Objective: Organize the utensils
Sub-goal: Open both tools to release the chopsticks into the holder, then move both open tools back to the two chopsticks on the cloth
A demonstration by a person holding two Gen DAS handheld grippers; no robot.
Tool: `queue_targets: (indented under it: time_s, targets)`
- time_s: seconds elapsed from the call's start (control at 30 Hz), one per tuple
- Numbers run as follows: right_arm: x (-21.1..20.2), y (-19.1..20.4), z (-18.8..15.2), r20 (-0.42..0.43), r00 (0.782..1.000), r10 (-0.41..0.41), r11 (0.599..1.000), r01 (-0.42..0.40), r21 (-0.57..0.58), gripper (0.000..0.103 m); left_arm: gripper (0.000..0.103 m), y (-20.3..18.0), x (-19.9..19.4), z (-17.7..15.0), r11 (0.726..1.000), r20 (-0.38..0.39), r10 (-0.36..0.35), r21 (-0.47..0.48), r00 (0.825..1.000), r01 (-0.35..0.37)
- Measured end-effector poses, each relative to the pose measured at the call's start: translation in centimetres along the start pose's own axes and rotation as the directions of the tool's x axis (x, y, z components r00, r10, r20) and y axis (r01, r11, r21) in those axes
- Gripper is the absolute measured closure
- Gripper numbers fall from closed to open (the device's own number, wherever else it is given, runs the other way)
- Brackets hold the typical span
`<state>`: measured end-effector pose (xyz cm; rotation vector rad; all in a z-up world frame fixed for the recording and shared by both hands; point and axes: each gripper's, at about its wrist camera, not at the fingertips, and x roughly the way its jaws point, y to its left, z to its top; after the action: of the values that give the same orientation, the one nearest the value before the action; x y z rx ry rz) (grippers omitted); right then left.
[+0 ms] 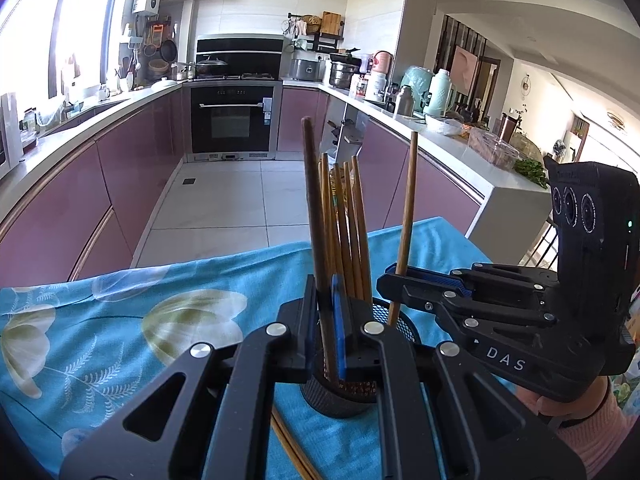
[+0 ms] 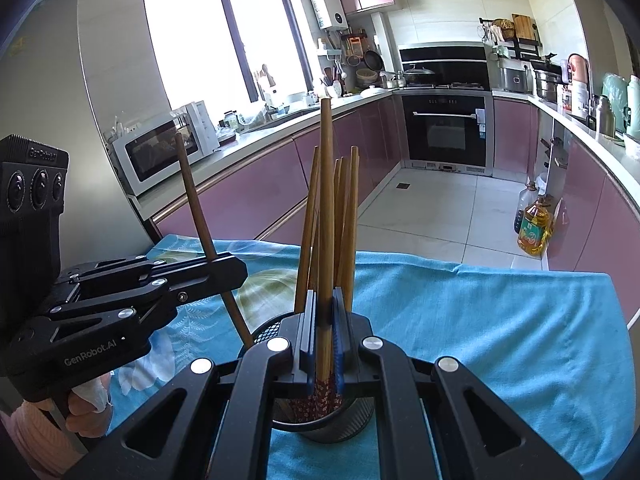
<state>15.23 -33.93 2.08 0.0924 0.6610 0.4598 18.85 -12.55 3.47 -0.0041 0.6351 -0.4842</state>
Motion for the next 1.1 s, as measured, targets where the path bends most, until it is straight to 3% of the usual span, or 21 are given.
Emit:
queue_targets:
  time_s: [0.77, 0.9, 1.03, 1.1]
  targets:
    - [0.4, -0.2, -0.3, -0.009, 1.0, 0.008, 1.0, -0.008, 0.012, 0.096, 0.095, 0.3, 1.4, -0.6, 1.0, -0.013, -0.009, -0.004, 1.0, 0.009]
    - [0.0, -0.3, -0.8, -0.006, 1.0, 0.014, 1.0, -0.014, 0.014, 0.095, 0.082, 0.2, 0.6, -1.2, 1.0, 0.011, 0.01, 0.005, 1.0, -0.01]
    - [-1.1, 0.0, -1.4, 0.008, 1.0, 0.024, 1.0, -0.024, 0.01, 0.079, 0.068, 0.1, -0.7, -2.0, 0.999, 0.038, 0.043, 0.012, 0.998, -0.044]
    - [-1.9, 0.5, -1.7, 0.017, 0.999, 0.033, 0.999, -0.033, -0.005, 0.077, 0.055, 0.2, -1.6, -2.4, 0.998, 0.056, 0.055, 0.007, 0.997, -0.055]
